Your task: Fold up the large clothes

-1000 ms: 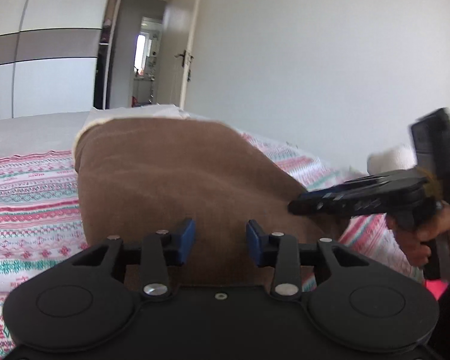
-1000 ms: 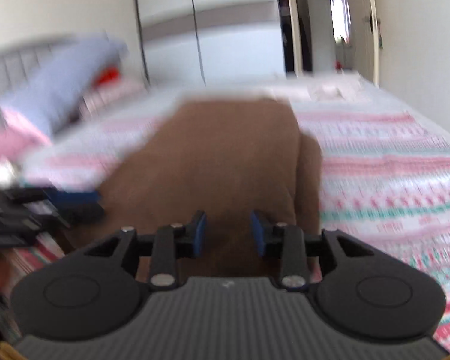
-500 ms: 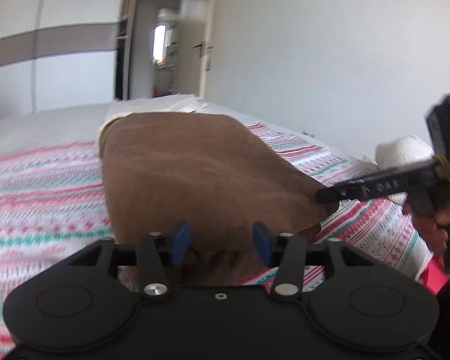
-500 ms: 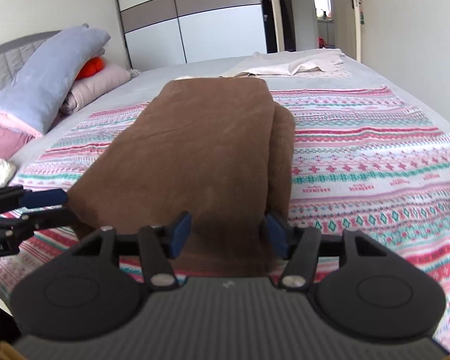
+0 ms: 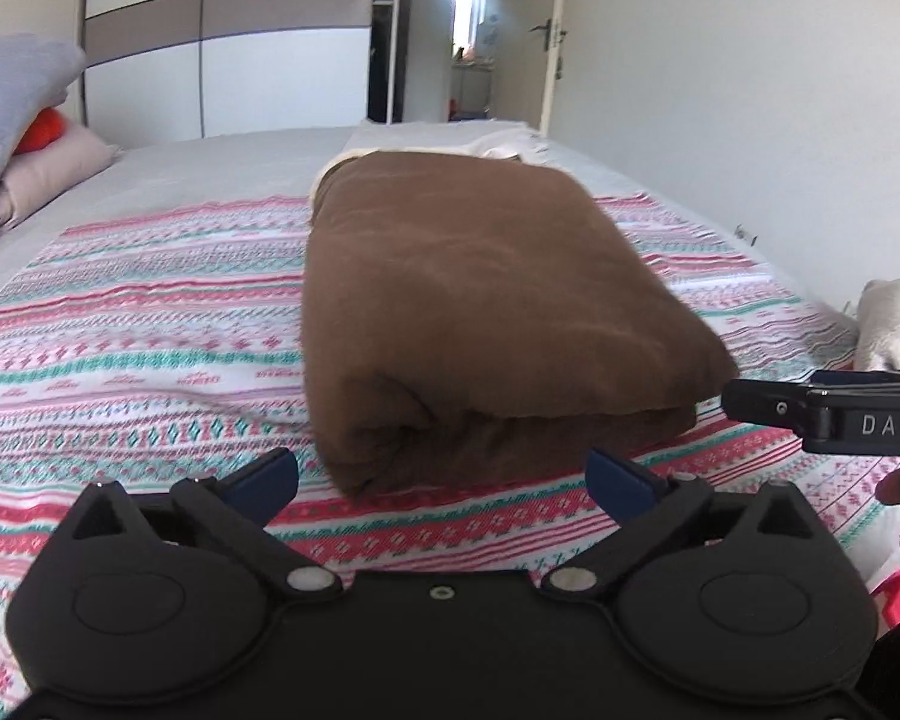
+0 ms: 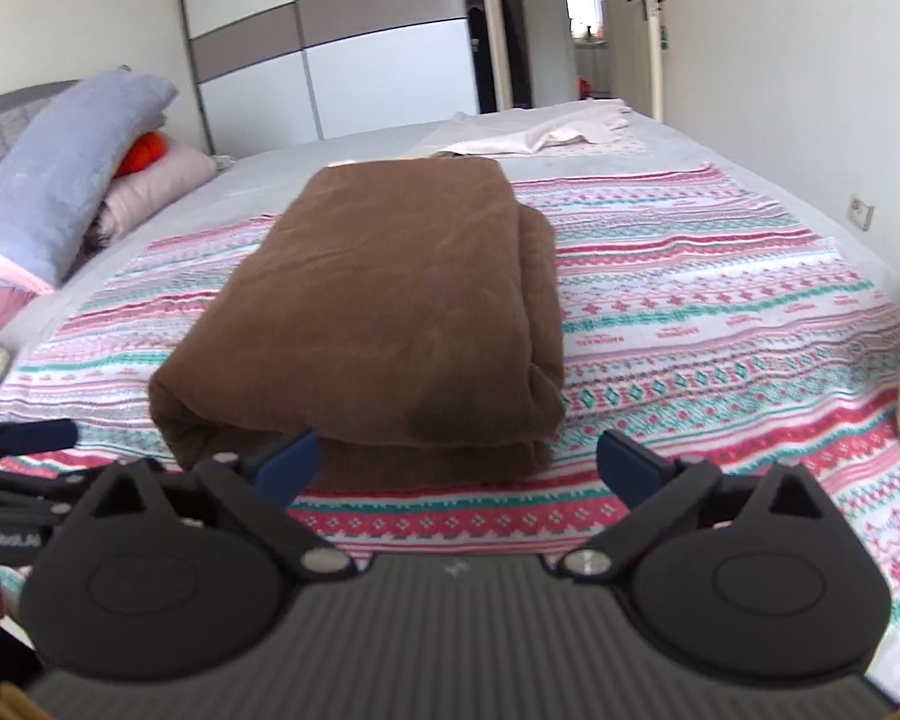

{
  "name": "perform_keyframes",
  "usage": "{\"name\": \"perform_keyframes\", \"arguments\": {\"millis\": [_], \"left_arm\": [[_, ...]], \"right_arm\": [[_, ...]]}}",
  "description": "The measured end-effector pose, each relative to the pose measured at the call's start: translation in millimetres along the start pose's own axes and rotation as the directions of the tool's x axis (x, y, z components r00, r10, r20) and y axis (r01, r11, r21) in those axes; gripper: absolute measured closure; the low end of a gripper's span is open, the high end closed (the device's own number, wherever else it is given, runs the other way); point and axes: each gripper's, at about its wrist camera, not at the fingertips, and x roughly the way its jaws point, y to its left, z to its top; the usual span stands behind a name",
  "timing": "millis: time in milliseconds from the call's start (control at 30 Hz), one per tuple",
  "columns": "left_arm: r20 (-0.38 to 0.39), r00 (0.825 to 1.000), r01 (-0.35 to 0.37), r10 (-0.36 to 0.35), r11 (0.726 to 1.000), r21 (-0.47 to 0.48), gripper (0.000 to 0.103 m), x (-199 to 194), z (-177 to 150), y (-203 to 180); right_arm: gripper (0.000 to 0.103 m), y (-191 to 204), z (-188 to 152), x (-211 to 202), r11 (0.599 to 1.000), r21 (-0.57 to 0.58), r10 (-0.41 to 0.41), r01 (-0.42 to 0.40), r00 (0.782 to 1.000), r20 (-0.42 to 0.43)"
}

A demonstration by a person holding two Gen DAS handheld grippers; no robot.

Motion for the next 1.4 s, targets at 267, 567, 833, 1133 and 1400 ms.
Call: {"name": "perform_keyframes", "arguments": {"millis": [267,567,833,1133,1400], "left_arm": [[-0.062,0.984,-0.17,0.169,0.985,-0.022,0.0,9.3,-5.2,2.6],[-0.061,0.963,-0.265,0.262,0.964,-0.031,0.0,14.9,-4.8,4.8],[-0.081,0.962,-0.264,0.262,0.964,-0.02,0.0,21.8,-6.5,-0.6],[-0.089,0.961,-0.264,0.261,0.964,-0.02,0.0,24.3,-6.6,-2.9],[-0.092,0.963,-0.258,0.255,0.966,-0.023,0.0,24.8,-6.9,-3.8]], "right_arm": [[0.0,21.8,-2.4,13.5,0.989,-0.058,-0.141,0.139,0.99,-0.026],[0.0,28.3,-1.8,24.6,0.979,-0.07,-0.195,0.192,0.979,-0.05],[0.0,30.1,-3.5,32.2,0.975,-0.094,-0.207,0.2,0.975,-0.082],[0.0,28.9,-3.8,32.3,0.975,-0.099,-0.206,0.197,0.975,-0.089],[0.0,29.8,-4.6,32.6,0.975,-0.105,-0.205,0.195,0.974,-0.093]]}}
